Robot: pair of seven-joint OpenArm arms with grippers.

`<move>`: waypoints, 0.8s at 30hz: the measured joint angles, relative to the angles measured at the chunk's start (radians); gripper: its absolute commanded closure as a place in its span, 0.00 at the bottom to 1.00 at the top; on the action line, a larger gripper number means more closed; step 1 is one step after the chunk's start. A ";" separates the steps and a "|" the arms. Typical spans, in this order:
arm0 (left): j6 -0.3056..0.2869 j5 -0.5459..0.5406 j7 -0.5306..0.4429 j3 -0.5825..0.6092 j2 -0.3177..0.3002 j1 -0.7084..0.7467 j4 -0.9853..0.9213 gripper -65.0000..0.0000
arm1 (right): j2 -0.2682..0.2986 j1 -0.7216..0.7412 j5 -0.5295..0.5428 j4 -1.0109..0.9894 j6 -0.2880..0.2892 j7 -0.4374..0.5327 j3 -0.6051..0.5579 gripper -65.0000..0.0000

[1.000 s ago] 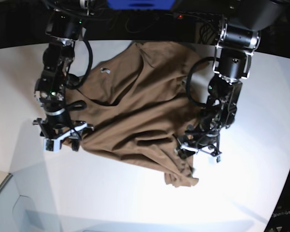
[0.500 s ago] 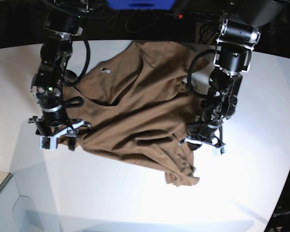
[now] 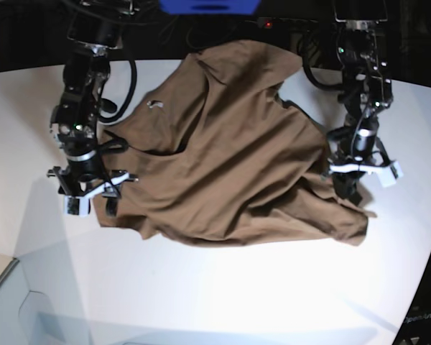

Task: Layout the t-shirt on the table in an organized manner, then fold the t-shirt properly
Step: 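Drag the shirt with both grippers toward the robot to spread it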

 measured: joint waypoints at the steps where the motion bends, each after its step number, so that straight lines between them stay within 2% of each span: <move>1: -0.001 0.001 -0.006 -0.002 0.014 0.042 0.035 1.00 | -0.003 -0.011 0.000 0.000 -0.002 0.002 -0.013 0.47; 4: -0.003 0.010 0.005 -0.010 0.045 0.121 0.126 1.00 | -0.014 -0.046 0.000 0.008 0.000 -0.001 -0.090 0.47; 10: -0.003 0.009 -0.009 -0.021 0.037 0.114 0.176 1.00 | -0.017 -0.101 0.000 0.016 0.004 0.002 -0.186 0.47; 18: -0.010 0.005 0.007 -0.045 0.041 0.256 0.180 0.99 | -0.014 -0.169 0.000 0.062 0.004 0.004 -0.202 0.47; 21: -0.008 0.005 0.001 -0.045 0.041 0.269 0.180 0.99 | -0.014 -0.205 -0.001 0.117 0.004 0.001 -0.203 0.47; 24: -0.022 -0.003 0.001 -0.094 0.044 0.264 0.185 1.00 | -0.015 -0.268 -0.001 0.188 0.002 0.007 -0.209 0.47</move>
